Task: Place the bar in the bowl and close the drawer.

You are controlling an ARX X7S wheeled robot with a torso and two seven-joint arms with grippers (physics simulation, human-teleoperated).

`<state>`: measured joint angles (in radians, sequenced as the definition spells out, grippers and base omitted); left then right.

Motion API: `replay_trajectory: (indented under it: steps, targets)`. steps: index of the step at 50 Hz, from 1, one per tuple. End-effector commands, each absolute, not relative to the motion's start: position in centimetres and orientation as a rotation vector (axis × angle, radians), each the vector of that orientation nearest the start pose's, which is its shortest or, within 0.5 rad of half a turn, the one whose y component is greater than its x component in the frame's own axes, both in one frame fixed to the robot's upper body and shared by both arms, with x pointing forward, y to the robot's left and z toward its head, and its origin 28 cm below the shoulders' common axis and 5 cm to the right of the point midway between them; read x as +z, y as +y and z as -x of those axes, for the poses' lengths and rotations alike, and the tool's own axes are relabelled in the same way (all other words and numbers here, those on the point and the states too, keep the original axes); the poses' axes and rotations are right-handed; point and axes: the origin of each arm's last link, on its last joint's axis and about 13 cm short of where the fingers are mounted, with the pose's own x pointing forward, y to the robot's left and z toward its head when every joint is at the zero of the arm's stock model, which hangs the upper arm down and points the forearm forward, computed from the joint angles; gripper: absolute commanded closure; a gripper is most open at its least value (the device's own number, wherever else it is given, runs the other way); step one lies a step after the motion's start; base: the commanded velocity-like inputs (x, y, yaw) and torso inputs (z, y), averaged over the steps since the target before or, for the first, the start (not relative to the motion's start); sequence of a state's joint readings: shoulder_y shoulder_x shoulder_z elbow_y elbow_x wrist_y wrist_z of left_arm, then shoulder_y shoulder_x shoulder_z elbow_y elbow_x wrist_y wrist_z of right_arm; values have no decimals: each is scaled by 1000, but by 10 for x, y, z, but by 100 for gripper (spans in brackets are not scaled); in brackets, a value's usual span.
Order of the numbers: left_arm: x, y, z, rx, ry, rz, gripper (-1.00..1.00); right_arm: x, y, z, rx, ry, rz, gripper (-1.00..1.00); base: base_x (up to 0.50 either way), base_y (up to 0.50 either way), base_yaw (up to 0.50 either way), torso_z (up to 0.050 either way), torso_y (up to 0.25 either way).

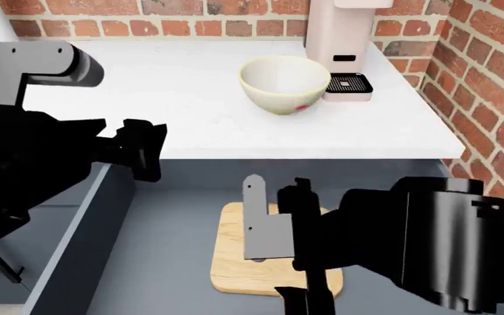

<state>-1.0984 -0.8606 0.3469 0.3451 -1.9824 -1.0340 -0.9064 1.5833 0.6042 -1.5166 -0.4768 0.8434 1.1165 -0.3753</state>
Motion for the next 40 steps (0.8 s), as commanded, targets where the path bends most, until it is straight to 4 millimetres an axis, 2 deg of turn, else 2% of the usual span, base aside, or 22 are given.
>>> replay_trajectory:
  steps: [1,30,40]
  targets:
    - [294,261,-223,-311,303,70,-100,227,-71,-256,1227,506,1215,-100,0,0,0,0,0]
    - [294,265,-222,-298,300,81,-100,218,-58,-216,1398,427,1316,-100,0,0,0,0,0]
    - [293,266,-222,-296,302,84,-100,217,-58,-214,1420,411,1360,-100,0,0,0,0,0]
